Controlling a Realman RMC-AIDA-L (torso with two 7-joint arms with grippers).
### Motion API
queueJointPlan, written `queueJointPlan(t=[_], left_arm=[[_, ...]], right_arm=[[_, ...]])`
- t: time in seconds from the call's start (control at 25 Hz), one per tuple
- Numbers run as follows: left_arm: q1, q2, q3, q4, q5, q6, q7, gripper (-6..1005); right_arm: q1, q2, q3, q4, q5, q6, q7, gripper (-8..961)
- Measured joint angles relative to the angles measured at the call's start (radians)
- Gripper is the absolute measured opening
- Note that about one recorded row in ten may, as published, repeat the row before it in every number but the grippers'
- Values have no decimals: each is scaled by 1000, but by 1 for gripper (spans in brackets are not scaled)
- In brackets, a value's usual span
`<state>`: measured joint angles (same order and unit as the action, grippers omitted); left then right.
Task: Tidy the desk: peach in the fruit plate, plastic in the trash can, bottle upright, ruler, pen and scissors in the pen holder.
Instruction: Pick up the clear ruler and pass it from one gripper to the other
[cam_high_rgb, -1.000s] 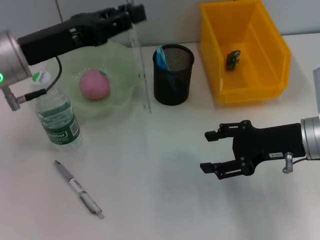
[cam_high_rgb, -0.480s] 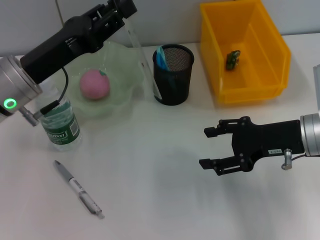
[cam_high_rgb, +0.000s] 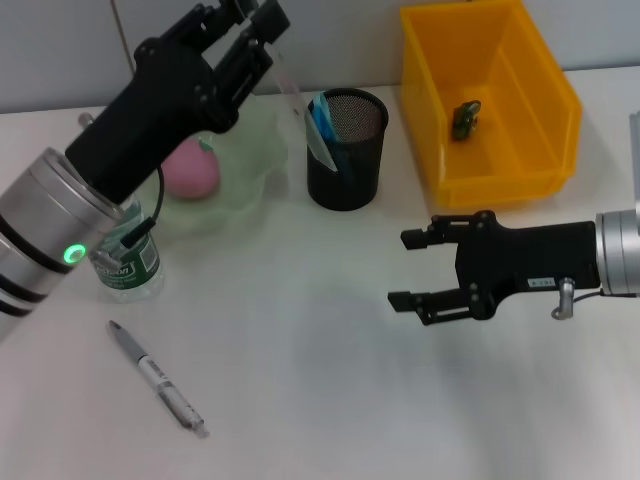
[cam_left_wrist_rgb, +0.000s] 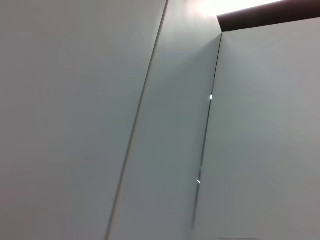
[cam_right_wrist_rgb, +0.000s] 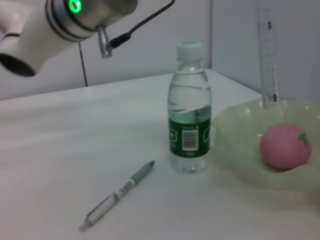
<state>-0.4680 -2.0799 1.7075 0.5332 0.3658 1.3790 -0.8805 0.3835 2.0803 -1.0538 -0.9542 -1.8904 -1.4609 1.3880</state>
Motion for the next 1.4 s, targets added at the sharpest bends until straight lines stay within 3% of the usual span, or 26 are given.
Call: queueJointPlan(t=[0.04,0.28,0.32,0.36,0.44,0.68,0.72,0.92,1.4], left_arm=[[10,0,58,-1,-77,-8,61,397],[25,0,136,-3,-220,-26,152,397],[36,0,203,-3,-322,-34,213,397],[36,0,203,-3,-322,-34,213,397],[45,0,294,-3,-462,-38,300,397],[46,0,394,6,-592,-41,378,397],[46,0,416,12,-619,-42,394,397],[43,0,502,49,-728,-55,475,397],[29,0,671,147,-946,-107,745,398]], right_arm=[[0,0,0,0,14,14,0,791],[-15,2,-2,13,100,71,-46,790],[-19,3,-5,21,126,86,-68,790],[-23,4,-9,29,149,96,-89,790],[-28,5,-23,61,219,122,-151,789],[-23,7,-31,166,401,135,-340,788],[-11,7,-42,228,492,136,-450,788],[43,7,-69,372,650,137,-658,788],[168,12,-89,594,845,101,-936,787]])
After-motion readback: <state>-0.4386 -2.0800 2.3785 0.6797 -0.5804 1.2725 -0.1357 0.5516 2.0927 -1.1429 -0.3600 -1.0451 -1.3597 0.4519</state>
